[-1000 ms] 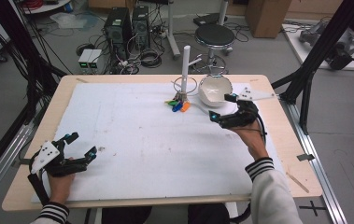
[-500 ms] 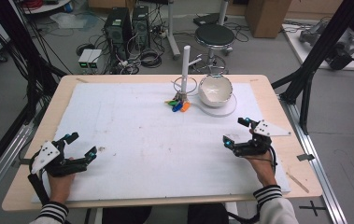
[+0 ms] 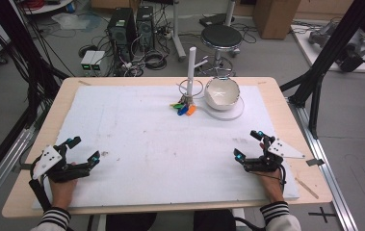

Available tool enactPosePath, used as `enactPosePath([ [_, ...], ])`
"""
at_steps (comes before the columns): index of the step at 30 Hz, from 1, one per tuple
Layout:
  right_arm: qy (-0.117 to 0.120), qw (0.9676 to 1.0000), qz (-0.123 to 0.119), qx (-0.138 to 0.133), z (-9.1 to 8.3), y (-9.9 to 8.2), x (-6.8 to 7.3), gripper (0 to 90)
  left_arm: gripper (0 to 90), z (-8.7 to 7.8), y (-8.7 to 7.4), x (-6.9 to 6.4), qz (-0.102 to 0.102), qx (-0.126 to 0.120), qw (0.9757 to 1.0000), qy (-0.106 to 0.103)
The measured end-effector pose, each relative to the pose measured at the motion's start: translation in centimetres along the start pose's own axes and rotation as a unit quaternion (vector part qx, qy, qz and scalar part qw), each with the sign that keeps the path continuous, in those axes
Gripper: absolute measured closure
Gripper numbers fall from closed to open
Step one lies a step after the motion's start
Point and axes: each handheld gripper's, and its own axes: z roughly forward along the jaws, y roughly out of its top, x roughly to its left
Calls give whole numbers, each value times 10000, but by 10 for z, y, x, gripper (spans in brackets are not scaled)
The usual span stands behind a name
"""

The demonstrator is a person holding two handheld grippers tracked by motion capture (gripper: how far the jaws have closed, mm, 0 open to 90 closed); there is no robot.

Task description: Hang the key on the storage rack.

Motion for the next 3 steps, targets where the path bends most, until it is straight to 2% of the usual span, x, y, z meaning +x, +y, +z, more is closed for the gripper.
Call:
enactPosePath([
  [3, -21, 10000, -12, -13, 0, 0, -1, 10, 91, 0, 0, 0, 29, -11, 10000, -1],
])
